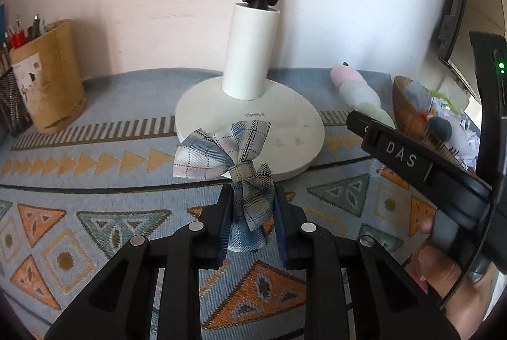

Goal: Organize objects
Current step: 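Carry the stacked plush and plaid bow with both tools over the amber bowl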

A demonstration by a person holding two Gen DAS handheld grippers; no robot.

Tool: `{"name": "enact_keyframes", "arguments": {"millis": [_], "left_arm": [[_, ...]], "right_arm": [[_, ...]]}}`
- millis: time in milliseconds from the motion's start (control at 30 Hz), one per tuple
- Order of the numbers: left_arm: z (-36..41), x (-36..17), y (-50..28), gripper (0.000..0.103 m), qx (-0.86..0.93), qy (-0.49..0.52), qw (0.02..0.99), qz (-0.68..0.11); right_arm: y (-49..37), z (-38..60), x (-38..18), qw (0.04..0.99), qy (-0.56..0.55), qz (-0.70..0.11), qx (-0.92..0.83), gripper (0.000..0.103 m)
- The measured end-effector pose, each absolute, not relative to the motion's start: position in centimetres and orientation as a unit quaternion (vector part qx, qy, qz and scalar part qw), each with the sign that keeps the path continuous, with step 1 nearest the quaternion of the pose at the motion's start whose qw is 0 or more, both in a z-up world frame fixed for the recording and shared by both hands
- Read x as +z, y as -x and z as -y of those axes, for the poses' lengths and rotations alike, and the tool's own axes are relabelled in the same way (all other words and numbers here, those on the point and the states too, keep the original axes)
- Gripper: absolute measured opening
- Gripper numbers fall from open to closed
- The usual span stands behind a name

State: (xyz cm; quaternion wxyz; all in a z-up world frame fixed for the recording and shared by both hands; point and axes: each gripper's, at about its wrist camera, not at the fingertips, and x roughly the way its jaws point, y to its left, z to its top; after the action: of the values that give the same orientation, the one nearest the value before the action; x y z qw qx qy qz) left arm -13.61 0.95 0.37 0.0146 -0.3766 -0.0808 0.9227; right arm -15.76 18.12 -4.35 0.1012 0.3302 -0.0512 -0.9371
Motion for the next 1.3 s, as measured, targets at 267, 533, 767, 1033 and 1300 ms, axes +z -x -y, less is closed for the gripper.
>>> {"name": "enact_keyframes", "arguments": {"millis": [267,533,767,1033,1300], "left_arm": [[-0.3,0.7,13.5,0.021,0.925,0.37,0.003,0.086],[-0.4,1.0,13.5,0.021,0.93,0.357,0.004,0.082],[-0.5,1.1,13.6,0.021,0.931,0.356,-0.002,0.078],[-0.4,1.3,13.2,0.021,0.933,0.352,-0.011,0.074],[-1.3,3.4,13.4,0.021,0.942,0.328,-0.004,0.063]], "right_arm": [[15.0,-18.1,-3.7,0.136,-0.312,0.053,-0.939,0.044],[15.2,-18.3,-3.2,0.154,-0.304,0.051,-0.939,0.044],[15.1,-17.7,-4.3,0.153,-0.309,0.067,-0.936,0.044],[14.7,-17.1,-4.3,0.158,-0.305,0.053,-0.938,0.045],[12.3,-21.2,-2.1,0.217,-0.301,0.095,-0.924,0.044]]}}
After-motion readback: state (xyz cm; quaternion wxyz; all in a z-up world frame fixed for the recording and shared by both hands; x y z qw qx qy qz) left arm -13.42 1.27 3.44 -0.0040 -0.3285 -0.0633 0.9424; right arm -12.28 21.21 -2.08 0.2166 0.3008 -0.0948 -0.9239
